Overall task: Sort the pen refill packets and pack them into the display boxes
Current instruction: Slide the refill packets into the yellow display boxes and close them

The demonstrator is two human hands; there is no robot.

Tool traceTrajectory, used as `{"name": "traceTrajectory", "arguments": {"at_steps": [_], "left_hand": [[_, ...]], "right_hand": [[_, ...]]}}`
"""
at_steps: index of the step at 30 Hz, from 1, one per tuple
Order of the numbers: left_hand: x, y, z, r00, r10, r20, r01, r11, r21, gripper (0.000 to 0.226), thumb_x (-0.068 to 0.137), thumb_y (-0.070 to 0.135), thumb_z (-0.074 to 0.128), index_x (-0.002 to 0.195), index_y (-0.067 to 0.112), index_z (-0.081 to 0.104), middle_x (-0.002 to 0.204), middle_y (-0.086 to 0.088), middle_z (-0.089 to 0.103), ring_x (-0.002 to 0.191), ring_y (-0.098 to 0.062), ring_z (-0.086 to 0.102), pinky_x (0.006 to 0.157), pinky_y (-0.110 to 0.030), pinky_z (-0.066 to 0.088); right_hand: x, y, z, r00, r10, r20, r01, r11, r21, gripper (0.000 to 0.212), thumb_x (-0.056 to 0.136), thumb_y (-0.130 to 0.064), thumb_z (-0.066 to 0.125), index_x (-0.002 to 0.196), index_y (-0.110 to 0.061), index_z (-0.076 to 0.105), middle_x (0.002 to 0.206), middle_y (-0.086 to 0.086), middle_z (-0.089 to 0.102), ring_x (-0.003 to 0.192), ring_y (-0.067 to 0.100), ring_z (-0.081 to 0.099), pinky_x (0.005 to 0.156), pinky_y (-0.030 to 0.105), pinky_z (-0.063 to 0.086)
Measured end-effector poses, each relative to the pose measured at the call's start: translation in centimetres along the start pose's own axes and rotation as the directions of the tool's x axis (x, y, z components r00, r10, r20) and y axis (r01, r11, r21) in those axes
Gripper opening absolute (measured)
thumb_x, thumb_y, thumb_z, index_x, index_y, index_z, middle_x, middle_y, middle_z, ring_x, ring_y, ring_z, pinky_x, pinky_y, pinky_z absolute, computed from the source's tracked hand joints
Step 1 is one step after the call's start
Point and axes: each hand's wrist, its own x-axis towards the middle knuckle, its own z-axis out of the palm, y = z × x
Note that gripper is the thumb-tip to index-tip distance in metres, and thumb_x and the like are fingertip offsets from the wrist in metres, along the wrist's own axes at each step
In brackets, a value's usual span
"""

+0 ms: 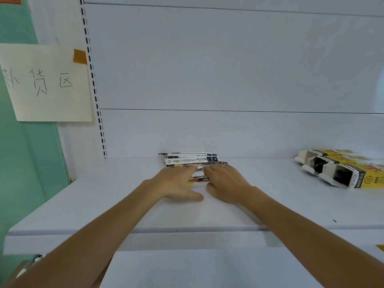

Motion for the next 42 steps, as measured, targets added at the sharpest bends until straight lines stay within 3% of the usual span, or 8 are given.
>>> {"name": "traceTrajectory", "arguments": {"at_steps": [5,9,13,15,24,29,34,42], "left_hand": [[0.7,-0.3,1.1,0.996,-0.026,-0.081,0.029,0.999,0.036,0.026,0.085,0.040,0.054,0.101,0.020,0.052,0.103,-0.002,0.053,0.091,-0.022,0.051,0.069,-0.029,0.035],[0.4,-0.9,1.4,0.987,-0.060,-0.148,0.069,0.996,0.057,0.018,0.089,0.034,0.047,0.092,0.018,0.039,0.091,0.000,0.048,0.082,-0.022,0.044,0.069,-0.030,0.034],[0.4,-1.1,1.7,0.981,-0.056,-0.187,0.060,0.998,0.019,0.024,0.090,0.036,0.047,0.107,0.019,0.044,0.105,-0.002,0.056,0.084,-0.021,0.044,0.069,-0.030,0.033],[0.5,-0.5,1.9,0.971,-0.054,-0.235,0.055,0.998,-0.001,0.025,0.090,0.039,0.047,0.106,0.020,0.045,0.106,-0.001,0.057,0.090,-0.023,0.049,0.070,-0.029,0.033],[1.6,1.7,3.1,0.952,0.012,-0.306,0.102,0.930,0.352,0.035,0.093,0.033,0.039,0.123,0.013,0.041,0.116,-0.006,0.060,0.105,-0.028,0.058,0.081,-0.034,0.038],[2.4,4.8,3.4,0.945,0.081,-0.316,0.061,0.908,0.414,0.025,0.094,0.026,0.040,0.111,0.012,0.051,0.112,-0.006,0.062,0.105,-0.027,0.057,0.092,-0.036,0.034],[4.0,8.4,3.7,0.935,0.101,-0.340,-0.076,0.993,0.085,0.023,0.093,0.033,0.039,0.103,0.013,0.046,0.105,-0.008,0.061,0.099,-0.030,0.057,0.070,-0.034,0.036],[10.1,16.8,3.2,0.923,-0.008,-0.384,-0.055,0.987,-0.152,0.046,0.096,0.048,0.029,0.074,0.015,0.052,0.066,-0.001,0.053,0.074,-0.026,0.053,0.064,-0.032,0.033]], "right_hand": [[-0.4,0.3,-0.5,0.997,-0.059,-0.049,0.066,0.984,0.162,0.023,0.078,-0.011,0.058,0.101,-0.005,0.058,0.103,0.010,0.060,0.099,0.030,0.055,0.072,0.029,0.032],[-1.3,1.9,-1.2,0.989,0.127,0.075,-0.146,0.900,0.410,0.046,0.080,-0.049,0.065,0.118,-0.025,0.057,0.115,-0.008,0.057,0.109,0.011,0.050,0.089,0.023,0.036],[-1.5,2.6,-1.0,0.831,0.521,0.197,-0.369,0.251,0.895,0.030,0.093,-0.053,0.039,0.103,-0.033,0.058,0.114,-0.006,0.060,0.112,0.013,0.053,0.096,0.027,0.038],[-0.8,2.1,-0.4,0.741,0.613,0.275,-0.464,0.172,0.869,0.042,0.096,-0.051,0.033,0.106,-0.021,0.061,0.111,0.003,0.061,0.112,0.022,0.055,0.102,0.039,0.040],[-0.1,0.3,-0.9,0.866,0.485,-0.120,-0.385,0.801,0.458,0.029,0.092,-0.025,0.046,0.075,-0.004,0.058,0.078,0.005,0.048,0.070,0.024,0.047,0.059,0.031,0.035],[-1.3,3.0,-0.2,0.790,0.611,-0.047,-0.476,0.660,0.582,0.053,0.090,-0.025,0.052,0.043,-0.011,0.032,0.044,0.004,0.030,0.047,0.019,0.029,0.048,0.029,0.026],[-3.7,7.3,-0.6,0.699,0.711,-0.069,-0.453,0.516,0.727,0.012,0.079,-0.015,0.065,0.075,-0.004,0.065,0.067,0.004,0.057,0.059,0.011,0.048,0.050,0.011,0.035],[-10.1,19.5,-3.3,0.747,0.618,-0.245,-0.480,0.757,0.443,0.025,0.094,-0.026,0.044,0.096,-0.012,0.065,0.096,0.003,0.066,0.092,0.023,0.058,0.078,0.032,0.043]]}}
